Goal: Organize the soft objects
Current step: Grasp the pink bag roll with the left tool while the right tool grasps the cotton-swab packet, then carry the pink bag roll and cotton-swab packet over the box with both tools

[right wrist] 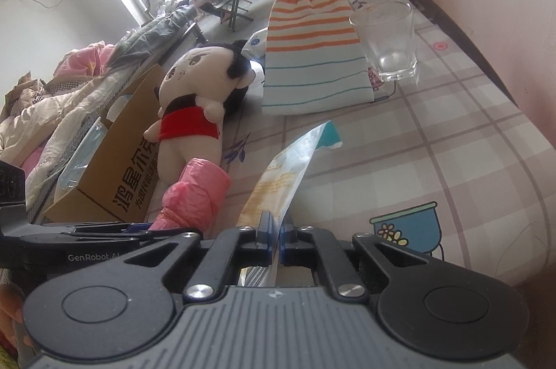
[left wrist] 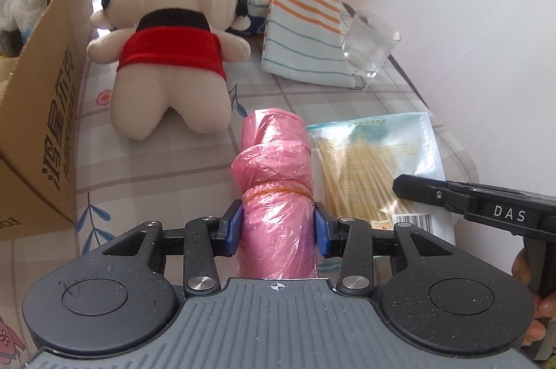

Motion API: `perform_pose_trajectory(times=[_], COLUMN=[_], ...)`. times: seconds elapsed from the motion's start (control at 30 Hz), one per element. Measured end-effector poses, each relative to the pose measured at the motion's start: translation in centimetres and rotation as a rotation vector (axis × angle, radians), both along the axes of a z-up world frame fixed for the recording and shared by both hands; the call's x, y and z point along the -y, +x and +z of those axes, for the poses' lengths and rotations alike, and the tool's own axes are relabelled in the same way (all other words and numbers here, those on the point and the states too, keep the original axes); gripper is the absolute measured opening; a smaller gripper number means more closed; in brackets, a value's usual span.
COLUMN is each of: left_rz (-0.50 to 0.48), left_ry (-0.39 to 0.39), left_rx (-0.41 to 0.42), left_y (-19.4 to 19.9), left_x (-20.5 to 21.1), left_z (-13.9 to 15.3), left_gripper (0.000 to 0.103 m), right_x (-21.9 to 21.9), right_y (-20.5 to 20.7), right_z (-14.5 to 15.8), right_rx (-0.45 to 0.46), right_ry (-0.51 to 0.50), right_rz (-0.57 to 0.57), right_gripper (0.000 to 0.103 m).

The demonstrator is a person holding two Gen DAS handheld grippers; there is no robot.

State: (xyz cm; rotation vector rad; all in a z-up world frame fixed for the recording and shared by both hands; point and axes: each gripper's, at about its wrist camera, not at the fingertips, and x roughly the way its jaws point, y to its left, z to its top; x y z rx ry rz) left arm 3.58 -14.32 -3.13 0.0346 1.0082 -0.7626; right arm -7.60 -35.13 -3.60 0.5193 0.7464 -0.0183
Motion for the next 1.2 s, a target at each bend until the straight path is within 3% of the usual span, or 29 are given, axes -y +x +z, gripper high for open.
perform_pose_trajectory(times=[0.33,0.67,0.93,1.2], left_rz=[0.015,0.068,0.189,0.332], left_ry=[-0.047,-0.138,-0.189,-0.177], left_rx=[0.046,0.132,0.247,0.337], left_y=[-1.3,-2.1,-1.7,0.9], left_x=[-1.6,-5.4,-11.2,-16.3], left_z=[1.8,5.6,9.9,13.1], left_gripper=[0.039,0.039,0.039,0.039], right_x=[-1.0,-3.3,-7.2,-12.9], right_y=[-1.5,-1.8,0.3,5.8], right_z=[2.5,6.9,12.1,16.3], right_rx=[0.041,0.126,0.261,0.376], right_ry=[-0.056,-0.125,-0.170,-0.174], right_rz=[-0.008,0.030,0.150,0.314], right_gripper=[0.002,0.002,0.002,0.002])
